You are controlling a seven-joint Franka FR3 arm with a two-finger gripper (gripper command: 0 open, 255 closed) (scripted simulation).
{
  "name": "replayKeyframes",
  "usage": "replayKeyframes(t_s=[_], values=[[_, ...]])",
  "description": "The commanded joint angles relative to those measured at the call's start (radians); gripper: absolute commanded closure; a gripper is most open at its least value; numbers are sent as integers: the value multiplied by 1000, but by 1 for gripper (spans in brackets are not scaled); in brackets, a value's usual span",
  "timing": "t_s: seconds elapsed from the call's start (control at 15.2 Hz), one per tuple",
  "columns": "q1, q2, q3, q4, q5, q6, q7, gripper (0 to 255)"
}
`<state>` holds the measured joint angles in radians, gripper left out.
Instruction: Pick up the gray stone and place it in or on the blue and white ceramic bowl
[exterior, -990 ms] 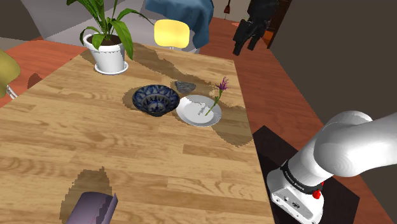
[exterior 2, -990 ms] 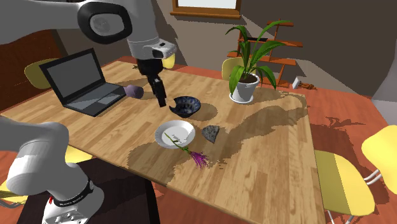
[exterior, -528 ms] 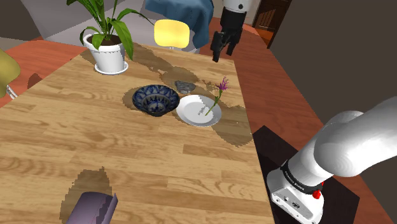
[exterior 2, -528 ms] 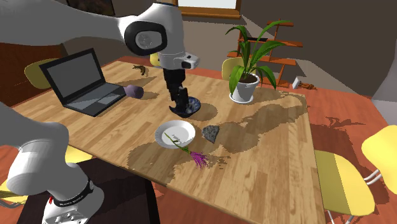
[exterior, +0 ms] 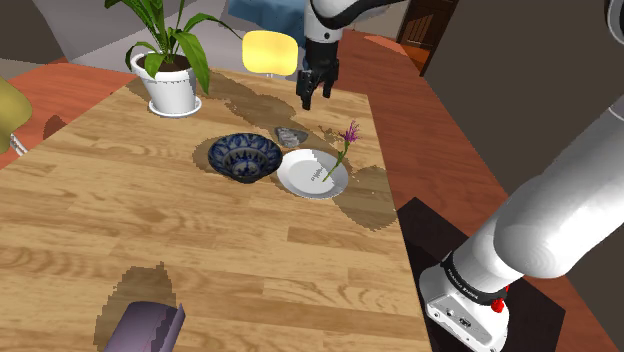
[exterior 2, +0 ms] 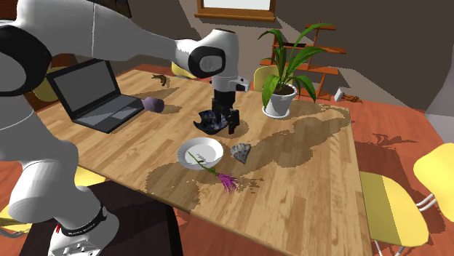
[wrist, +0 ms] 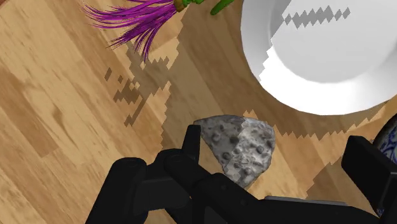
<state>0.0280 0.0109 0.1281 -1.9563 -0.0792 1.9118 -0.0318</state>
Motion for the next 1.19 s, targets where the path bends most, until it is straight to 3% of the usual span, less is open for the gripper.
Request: replayKeyframes(t_s=[0.0,0.73,1.12], values=[[4,76,4,51,-20,5,-2,0],[64,547,4,486,-125,-60,-14,0],[58,560,-1,426,-131,13,-8,0]])
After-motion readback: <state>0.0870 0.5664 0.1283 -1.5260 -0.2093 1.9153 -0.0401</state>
